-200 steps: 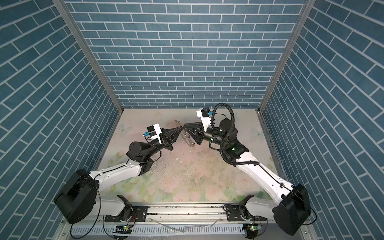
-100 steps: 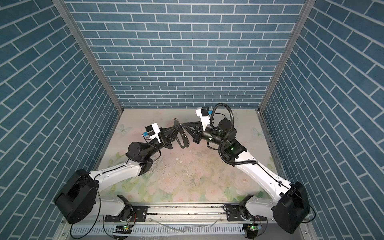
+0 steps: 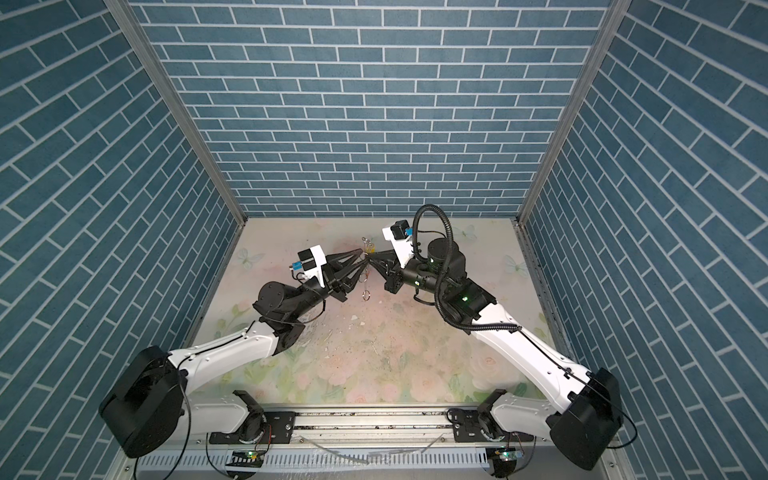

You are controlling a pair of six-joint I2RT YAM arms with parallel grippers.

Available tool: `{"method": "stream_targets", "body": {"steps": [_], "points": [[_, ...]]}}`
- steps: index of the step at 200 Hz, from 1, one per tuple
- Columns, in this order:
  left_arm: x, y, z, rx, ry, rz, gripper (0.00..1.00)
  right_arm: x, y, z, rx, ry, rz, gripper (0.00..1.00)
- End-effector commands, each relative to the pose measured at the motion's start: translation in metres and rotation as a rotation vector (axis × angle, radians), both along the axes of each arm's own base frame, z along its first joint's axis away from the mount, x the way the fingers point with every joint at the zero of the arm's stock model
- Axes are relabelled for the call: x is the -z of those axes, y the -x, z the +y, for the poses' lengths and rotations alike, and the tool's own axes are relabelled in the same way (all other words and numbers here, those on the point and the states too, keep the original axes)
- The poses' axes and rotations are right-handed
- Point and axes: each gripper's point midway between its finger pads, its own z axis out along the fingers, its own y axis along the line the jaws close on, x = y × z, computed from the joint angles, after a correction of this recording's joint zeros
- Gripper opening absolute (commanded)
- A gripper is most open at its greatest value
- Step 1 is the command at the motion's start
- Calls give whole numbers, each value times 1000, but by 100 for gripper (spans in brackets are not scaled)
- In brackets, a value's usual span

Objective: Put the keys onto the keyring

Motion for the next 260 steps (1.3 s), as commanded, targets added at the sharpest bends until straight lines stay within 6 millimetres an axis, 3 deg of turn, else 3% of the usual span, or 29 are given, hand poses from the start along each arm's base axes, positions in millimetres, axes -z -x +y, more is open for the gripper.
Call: {"method": "stream_targets", "body": {"steps": [1, 42, 89, 149, 260], "points": [[-6, 9, 3, -5, -41, 36, 35, -10, -16, -13, 103, 96, -140, 0], [6, -5, 7, -88, -241, 235, 35, 6, -13, -18, 78, 233, -265, 0], [23, 1, 11, -80, -507, 457, 34, 19, 15, -18, -98, 365, -421, 0], [48, 33, 3, 93, -630, 466, 28, 14, 32, -20, -242, 364, -434, 0], [42, 35, -11, 160, -603, 361, 32, 4, 45, -16, -406, 280, -336, 0]]}}
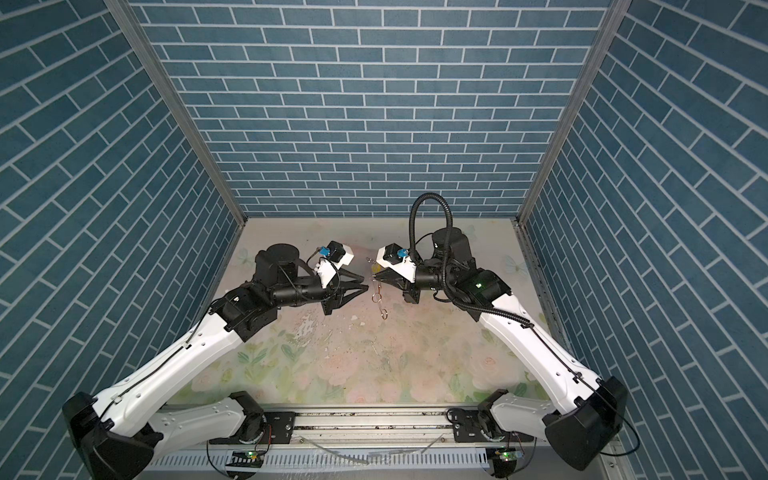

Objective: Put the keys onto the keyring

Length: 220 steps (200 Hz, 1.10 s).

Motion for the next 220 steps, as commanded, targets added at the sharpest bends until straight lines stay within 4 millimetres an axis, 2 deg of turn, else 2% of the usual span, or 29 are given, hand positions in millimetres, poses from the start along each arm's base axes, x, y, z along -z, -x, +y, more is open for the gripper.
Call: {"method": "stream_targets", "body": {"steps": [1, 89, 167, 220], "points": [[-6, 3, -5, 35, 18, -41, 32, -19, 9, 3, -80, -31, -21, 0], [-15, 2, -5, 41, 25, -91, 31, -18, 16, 6, -129, -32, 19, 0], [-14, 4, -7, 56, 23, -89, 21, -25, 23, 7, -165, -54, 23, 0], [-18, 5, -7, 64, 39, -106, 10, -26, 24, 8, -177, -59, 32, 0]]}}
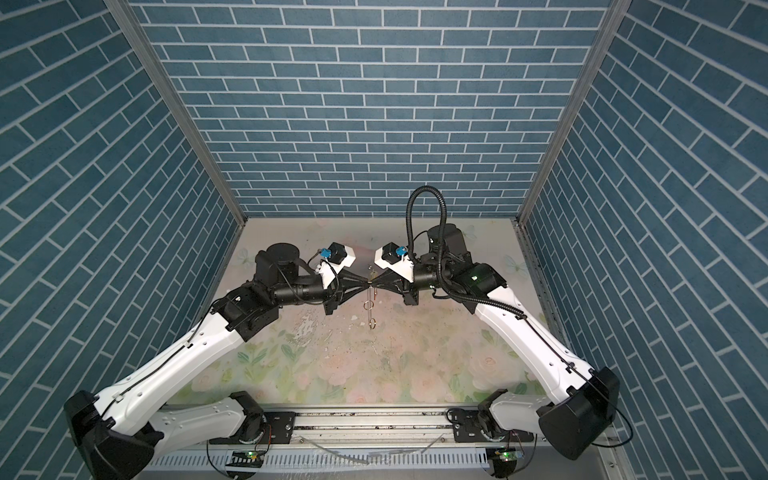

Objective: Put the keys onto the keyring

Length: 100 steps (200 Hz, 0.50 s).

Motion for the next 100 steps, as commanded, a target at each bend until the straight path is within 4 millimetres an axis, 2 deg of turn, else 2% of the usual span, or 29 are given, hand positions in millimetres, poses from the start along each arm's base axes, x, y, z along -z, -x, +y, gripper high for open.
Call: {"method": "stream_targets", "body": {"steps": [1, 32, 69, 92, 100], "points": [[-11, 1, -2, 15, 28, -41, 10, -29, 7, 2, -56, -60, -66, 0], [-11, 2, -7, 23, 43, -58, 0, -29, 6, 3, -53, -62, -59, 0], [-11, -1, -10, -16, 67, -92, 0, -30, 2, 3, -28, -65, -61, 0], [-19, -1, -4, -50, 127, -136, 0, -31, -2, 1, 8, -65, -69, 0], [-22, -1, -2, -64, 147, -151, 0, -30, -4, 0, 22, -65, -70, 5]]}}
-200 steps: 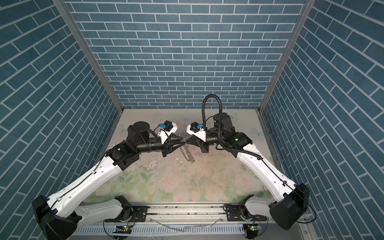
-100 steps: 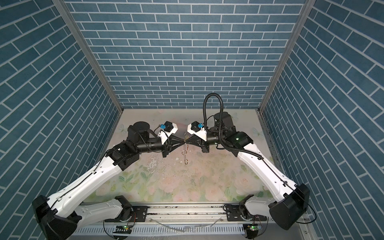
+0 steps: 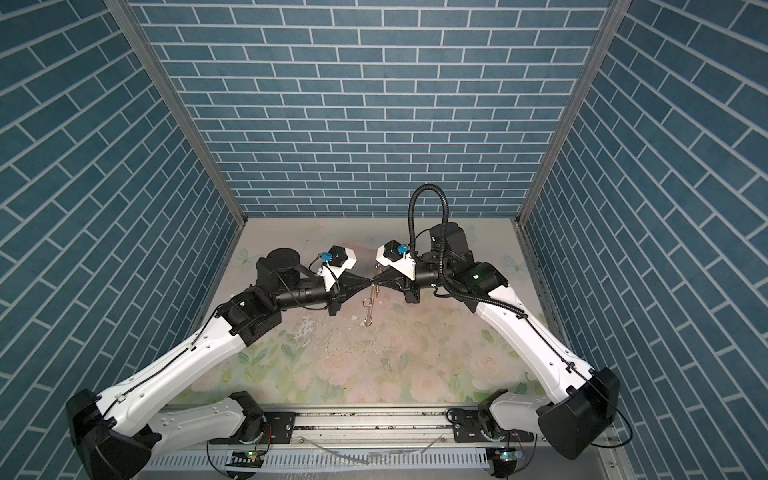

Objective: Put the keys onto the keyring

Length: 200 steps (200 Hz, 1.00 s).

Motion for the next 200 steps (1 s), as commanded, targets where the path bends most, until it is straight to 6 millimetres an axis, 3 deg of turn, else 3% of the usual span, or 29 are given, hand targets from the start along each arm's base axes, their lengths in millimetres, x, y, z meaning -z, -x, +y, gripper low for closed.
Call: {"method": "stream_targets", "body": {"steps": [1, 28, 200], "points": [[-21, 1, 3, -35, 98, -78, 0, -29, 2, 3, 1, -64, -66, 6], [-32, 2, 9, -60, 164, -116, 0, -27, 2, 0, 23, -72, -55, 17], [-43, 1, 7, -54, 234, -136, 0, -15, -13, -1, 125, -88, -25, 21]]}}
